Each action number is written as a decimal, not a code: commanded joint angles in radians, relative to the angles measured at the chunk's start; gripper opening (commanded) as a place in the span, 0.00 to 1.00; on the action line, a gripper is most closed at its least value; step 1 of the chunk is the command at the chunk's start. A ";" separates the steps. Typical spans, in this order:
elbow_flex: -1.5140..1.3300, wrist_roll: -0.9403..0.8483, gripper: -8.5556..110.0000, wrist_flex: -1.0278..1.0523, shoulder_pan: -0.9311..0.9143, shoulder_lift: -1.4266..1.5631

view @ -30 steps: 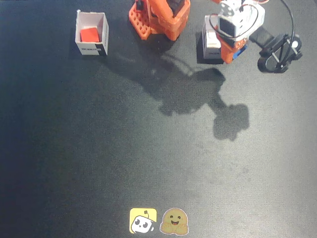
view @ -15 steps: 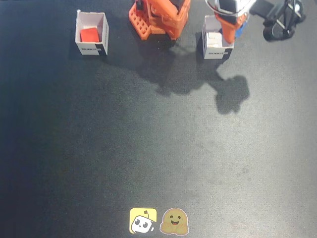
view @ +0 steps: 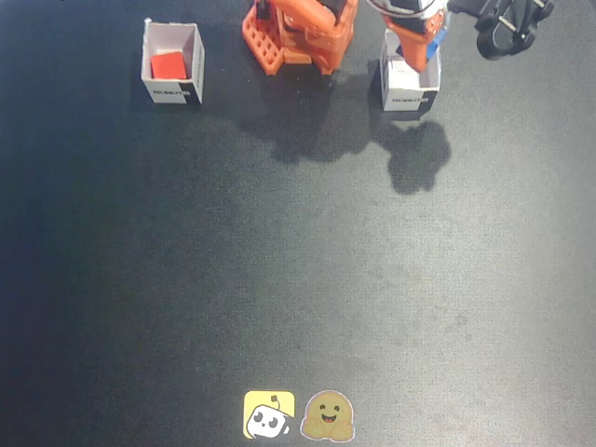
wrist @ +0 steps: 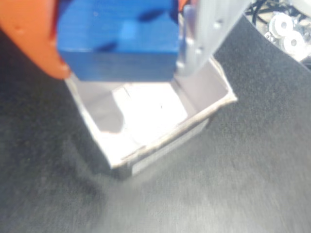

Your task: Put the red cube in the right box and the blue cube in the left box.

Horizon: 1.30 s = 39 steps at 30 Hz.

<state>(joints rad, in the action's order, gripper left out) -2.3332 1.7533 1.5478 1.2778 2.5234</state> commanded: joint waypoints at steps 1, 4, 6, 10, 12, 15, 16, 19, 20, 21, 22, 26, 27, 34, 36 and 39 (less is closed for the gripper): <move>-0.002 -0.008 0.14 -0.020 0.009 0.020; -0.018 -0.012 0.14 -0.041 0.011 0.015; -0.032 -0.015 0.14 -0.057 0.011 0.015; -0.061 -0.014 0.14 -0.083 0.011 0.006; -0.075 -0.015 0.14 -0.094 0.011 0.006; -0.089 -0.015 0.14 -0.115 0.014 0.008; -0.092 -0.014 0.14 -0.121 0.015 0.002; -0.103 -0.015 0.16 -0.137 0.015 0.008; -0.103 -0.018 0.16 -0.141 0.015 0.008; -0.103 -0.018 0.16 -0.143 0.015 0.008; -0.103 -0.021 0.17 -0.146 0.015 0.012; -0.112 -0.028 0.19 -0.164 0.015 0.018; -0.114 -0.029 0.19 -0.167 0.015 0.018; -0.120 -0.035 0.21 -0.183 0.015 0.031; -0.132 -0.037 0.21 -0.183 0.015 0.052; -0.153 -0.032 0.22 -0.181 0.015 0.094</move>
<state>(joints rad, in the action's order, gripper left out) -2.4850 1.7257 1.3821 1.2839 2.5725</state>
